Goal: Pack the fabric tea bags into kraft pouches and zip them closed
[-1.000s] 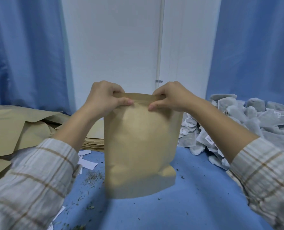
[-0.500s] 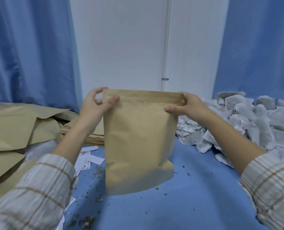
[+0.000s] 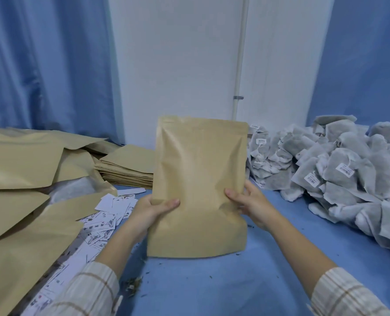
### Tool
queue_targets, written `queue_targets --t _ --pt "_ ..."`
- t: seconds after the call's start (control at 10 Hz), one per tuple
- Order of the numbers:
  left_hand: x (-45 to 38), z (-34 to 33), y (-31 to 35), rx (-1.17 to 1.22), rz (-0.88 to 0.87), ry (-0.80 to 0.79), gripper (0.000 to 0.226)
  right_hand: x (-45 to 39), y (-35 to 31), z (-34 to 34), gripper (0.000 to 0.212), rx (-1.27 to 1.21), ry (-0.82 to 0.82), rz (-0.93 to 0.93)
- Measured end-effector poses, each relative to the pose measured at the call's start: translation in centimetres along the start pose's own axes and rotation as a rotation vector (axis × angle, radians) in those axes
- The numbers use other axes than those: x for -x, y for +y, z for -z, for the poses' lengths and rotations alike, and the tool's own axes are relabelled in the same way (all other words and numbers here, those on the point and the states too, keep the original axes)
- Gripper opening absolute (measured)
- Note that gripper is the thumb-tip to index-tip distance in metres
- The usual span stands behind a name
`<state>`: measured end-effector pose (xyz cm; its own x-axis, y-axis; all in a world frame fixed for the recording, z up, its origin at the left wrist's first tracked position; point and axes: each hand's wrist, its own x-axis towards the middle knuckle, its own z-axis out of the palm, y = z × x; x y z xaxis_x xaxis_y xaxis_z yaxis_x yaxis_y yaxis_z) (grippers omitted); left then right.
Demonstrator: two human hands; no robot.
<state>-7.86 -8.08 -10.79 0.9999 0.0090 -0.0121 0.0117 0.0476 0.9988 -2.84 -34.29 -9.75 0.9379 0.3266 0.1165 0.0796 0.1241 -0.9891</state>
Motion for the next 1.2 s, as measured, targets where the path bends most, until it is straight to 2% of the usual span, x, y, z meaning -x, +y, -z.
queue_targets --t 0.1,0.2,0.3,0.4,0.5,0.6,0.7,0.8,0.9,1.0,1.1,1.2 --pt "0.1 1.9 2.2 0.120 -0.028 0.023 0.034 -1.8 -0.6 -2.2 0.050 -0.199 0.087 0.063" --pt "0.3 6.2 3.8 0.369 -0.055 0.024 0.040 -4.3 -1.5 -5.4 0.046 -0.452 0.114 0.116" --pt "1.0 10.0 3.7 0.741 -0.120 -0.059 0.064 -8.2 -2.4 -11.6 0.043 -0.597 0.139 0.105" --pt "0.7 11.3 4.7 1.046 -0.278 -0.169 0.081 -13.1 -4.9 -23.6 0.052 -0.631 0.114 -0.047" --pt "-0.8 13.1 7.9 1.158 -0.402 0.092 0.074 -15.5 -7.7 -35.6 0.058 -0.410 -0.115 -0.105" --pt "-1.6 16.1 10.6 1.021 -0.352 0.333 0.060 -16.8 -7.9 -41.8 0.060 -0.113 -0.215 -0.182" --pt "-2.5 17.5 10.4 0.893 -0.196 0.393 0.050 -18.0 -5.9 -42.3 0.048 -0.038 -0.201 -0.254" --pt "-4.0 16.3 9.4 0.906 -0.132 0.417 0.037 -18.7 -3.7 -40.5 0.046 0.004 -0.123 -0.259" --pt "-5.7 14.5 9.1 0.873 -0.083 0.414 0.027 -18.5 -3.6 -36.8 0.030 -0.085 -0.058 -0.285" --pt "-7.0 12.2 9.2 0.580 -0.059 0.521 0.031 -16.9 -5.0 -31.6 0.014 -0.291 -0.058 -0.272" --pt "-7.2 8.2 10.6 0.442 -0.088 0.442 0.018 -14.1 -7.6 -25.4 0.009 -0.365 -0.022 -0.181" --pt "-6.2 4.3 12.8 0.386 -0.144 0.334 0.015 -9.7 -10.9 -20.0 0.010 -0.327 0.088 0.001"
